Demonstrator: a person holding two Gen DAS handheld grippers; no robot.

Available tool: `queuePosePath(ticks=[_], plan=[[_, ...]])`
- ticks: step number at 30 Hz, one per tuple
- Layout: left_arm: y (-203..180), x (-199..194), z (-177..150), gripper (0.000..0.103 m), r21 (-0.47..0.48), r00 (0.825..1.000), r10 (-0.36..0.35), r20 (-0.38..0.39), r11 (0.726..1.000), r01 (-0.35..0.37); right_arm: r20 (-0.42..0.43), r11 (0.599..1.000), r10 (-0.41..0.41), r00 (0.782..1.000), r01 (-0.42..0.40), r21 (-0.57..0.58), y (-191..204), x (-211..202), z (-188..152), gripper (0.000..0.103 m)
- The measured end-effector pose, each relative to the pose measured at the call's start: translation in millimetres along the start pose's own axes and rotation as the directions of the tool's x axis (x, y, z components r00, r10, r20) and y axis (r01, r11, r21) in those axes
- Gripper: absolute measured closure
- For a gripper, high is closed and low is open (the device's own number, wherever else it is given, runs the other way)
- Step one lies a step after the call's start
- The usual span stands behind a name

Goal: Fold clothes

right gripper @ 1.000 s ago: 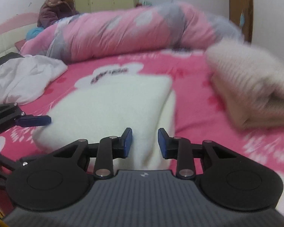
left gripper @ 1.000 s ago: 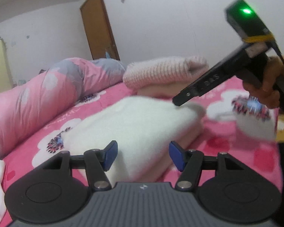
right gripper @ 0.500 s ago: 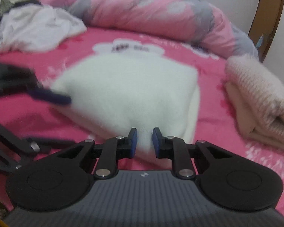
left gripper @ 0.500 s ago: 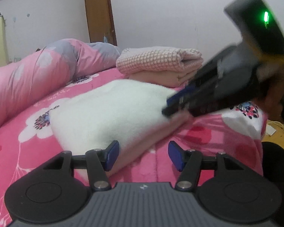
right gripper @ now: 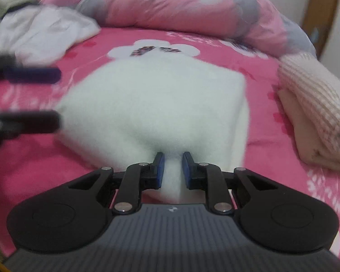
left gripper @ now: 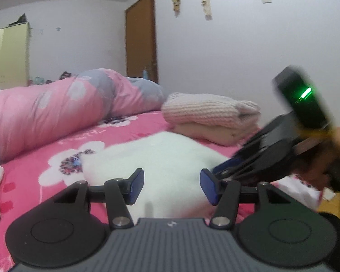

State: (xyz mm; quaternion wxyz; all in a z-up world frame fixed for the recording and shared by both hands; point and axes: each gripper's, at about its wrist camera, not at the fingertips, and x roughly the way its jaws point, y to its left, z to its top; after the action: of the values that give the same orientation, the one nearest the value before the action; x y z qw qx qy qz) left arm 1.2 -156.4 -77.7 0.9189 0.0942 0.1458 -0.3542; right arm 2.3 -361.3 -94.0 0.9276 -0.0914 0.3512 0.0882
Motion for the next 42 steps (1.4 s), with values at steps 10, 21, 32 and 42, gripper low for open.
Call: queuePosePath(ticks=[10,21,32,42], plan=[[-7.9,41.9,-12.2,0.044,0.092,0.992,0.078,-0.100,0.993,-0.069,0.045,0.999,-0.017,0.999,0.015,0.045,-5.0,-11.0,23.4,0.088],[11.8,49.3,1.8,0.046,0.035,0.991,0.067,-0.116,0.997,-0.064,0.091,0.998,-0.034,0.995,0.028,0.063,-11.2,2.7,40.6,0.087],[15.5,39.4,2.5,0.046,0.034,0.997,0.062,-0.050,0.998,-0.061,0.096,0.996,-0.056,0.994,0.049,0.072,-9.8,8.1,45.7,0.087],[21.2,59.5,-1.6,0.040,-0.007,0.991,0.060,-0.123,0.998,-0.061,0.091,0.990,-0.084,0.992,0.073,0.121,-9.8,38.1,15.4,0.083]])
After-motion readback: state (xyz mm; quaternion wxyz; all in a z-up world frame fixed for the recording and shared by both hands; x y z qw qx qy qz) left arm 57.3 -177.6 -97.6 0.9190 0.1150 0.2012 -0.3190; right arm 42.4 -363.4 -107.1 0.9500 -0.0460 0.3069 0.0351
